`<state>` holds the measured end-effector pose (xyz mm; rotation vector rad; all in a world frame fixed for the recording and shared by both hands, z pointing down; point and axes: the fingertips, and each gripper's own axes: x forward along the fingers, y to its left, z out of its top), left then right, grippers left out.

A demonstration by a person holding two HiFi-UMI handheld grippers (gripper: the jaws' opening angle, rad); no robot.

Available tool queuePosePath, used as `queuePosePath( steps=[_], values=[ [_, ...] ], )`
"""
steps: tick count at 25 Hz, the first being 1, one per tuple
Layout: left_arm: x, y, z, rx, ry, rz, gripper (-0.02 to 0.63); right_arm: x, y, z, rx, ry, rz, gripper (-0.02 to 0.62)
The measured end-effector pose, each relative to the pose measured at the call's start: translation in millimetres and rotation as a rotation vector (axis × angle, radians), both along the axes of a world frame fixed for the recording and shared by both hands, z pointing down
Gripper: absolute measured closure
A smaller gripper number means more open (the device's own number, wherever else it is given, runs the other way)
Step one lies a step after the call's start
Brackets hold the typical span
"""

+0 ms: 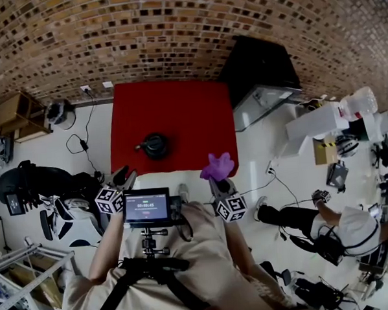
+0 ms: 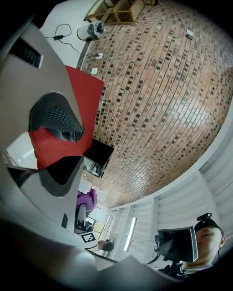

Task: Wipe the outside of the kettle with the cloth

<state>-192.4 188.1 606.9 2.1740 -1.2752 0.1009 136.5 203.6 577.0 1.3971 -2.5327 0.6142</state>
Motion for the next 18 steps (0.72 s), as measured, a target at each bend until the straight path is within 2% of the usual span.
queuePosePath(
  steps=[18],
  values=[
    [32.0, 2.1, 16.3, -0.071, 0.004, 0.043, 0.439, 2.9, -3.2, -1.0, 0.020, -0.024, -0.007, 0.526]
  ],
)
